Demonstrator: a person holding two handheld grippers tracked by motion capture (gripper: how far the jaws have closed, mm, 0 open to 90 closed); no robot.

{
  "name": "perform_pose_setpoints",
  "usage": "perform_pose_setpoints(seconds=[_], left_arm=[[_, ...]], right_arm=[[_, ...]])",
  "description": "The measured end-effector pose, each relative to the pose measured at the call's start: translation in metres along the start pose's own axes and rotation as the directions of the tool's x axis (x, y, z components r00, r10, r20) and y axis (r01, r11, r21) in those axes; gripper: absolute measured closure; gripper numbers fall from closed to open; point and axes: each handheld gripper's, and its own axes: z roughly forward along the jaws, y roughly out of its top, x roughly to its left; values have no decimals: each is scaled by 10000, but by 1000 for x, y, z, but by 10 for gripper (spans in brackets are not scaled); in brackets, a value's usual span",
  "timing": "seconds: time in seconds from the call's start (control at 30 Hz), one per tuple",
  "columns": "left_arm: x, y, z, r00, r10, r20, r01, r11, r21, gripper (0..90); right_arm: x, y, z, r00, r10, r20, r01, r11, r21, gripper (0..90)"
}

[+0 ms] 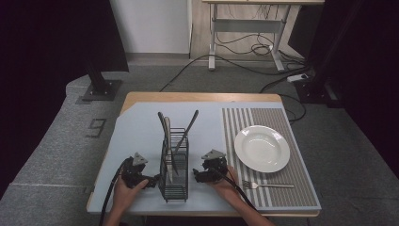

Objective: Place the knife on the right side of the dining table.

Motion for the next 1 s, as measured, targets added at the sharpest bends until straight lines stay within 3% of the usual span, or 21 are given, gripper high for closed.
perform_pose_setpoints(seconds=[0.3, 0.43, 0.7, 1.0], left_arm=[[0, 0, 0, 10000, -2, 1, 2, 10000, -3, 0], [0, 0, 0, 10000, -5, 2, 5, 10000, -3, 0], [0, 0, 0, 10000, -9, 6, 9, 10000, 0, 0], [0, 0, 0, 10000, 1, 6, -1, 10000, 0, 0]], right_arm=[[0, 0, -3, 9999, 122, 99, -120, 9997, -226, 129], [-3, 1, -7, 9992, 373, -105, -376, 9988, -328, 132], [-13, 16, -32, 9982, 510, -315, -542, 9922, -1120, 154], [-25, 39, -56, 9948, 609, -822, -760, 9776, -1963, 218]])
